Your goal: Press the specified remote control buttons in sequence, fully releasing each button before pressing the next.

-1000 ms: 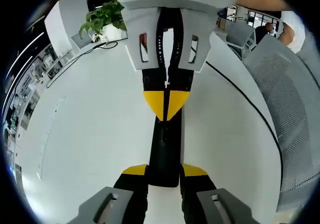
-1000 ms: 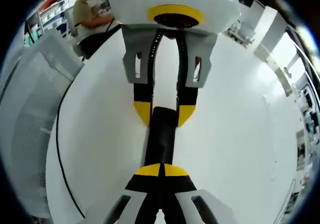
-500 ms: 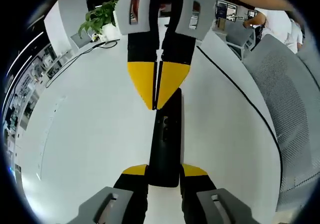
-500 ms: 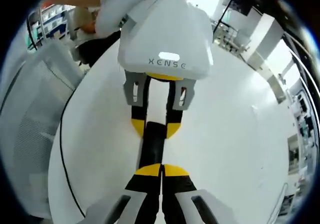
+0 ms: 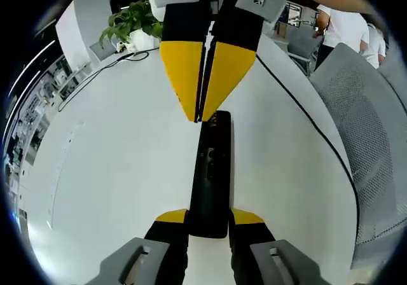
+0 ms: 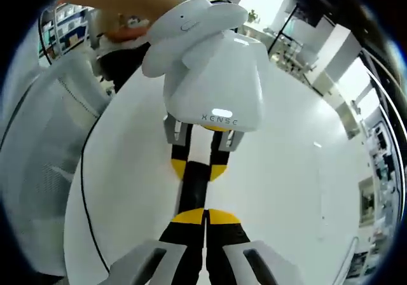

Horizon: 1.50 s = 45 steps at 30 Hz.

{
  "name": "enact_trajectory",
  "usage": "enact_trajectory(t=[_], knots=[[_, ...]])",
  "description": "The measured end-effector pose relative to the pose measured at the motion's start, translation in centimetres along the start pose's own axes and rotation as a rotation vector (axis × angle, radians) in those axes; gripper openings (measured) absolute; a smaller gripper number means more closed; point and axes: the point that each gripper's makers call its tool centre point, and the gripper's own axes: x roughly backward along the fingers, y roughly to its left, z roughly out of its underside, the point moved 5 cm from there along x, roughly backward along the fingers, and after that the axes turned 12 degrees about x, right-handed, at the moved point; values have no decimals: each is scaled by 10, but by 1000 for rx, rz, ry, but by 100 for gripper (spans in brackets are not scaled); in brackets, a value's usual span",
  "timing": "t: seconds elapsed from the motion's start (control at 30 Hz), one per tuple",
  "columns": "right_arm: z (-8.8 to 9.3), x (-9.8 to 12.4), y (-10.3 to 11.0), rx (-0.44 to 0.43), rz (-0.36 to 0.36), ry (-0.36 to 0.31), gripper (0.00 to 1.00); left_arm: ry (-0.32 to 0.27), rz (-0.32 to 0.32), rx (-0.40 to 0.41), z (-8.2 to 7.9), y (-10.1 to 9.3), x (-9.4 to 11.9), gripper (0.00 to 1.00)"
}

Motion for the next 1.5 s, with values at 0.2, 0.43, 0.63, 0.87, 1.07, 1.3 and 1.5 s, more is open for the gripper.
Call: enact_trajectory(t=[0.2,0.43,0.63,0.87,1.07,1.3,1.5], knots=[[3,-3,4,-22,0,-4,0,1,1,1,0,0,0,23],[11,-18,15,-59,-32,0,0,0,1,0,-1,1,0,23],[16,-25,17,-71,-42,3,0,-6,2,1,0,1,0,23],[18,-30,17,-77,-48,-1,0,-8,3,0,0,2,0,23],[20,-37,21,-74,-63,4,0,-9,2,0,0,1,0,23],[22,-40,23,-75,-73,10,0,-13,4,0,1,1,0,23],[22,-42,24,-75,-78,12,0,-13,7,1,1,1,1,23]])
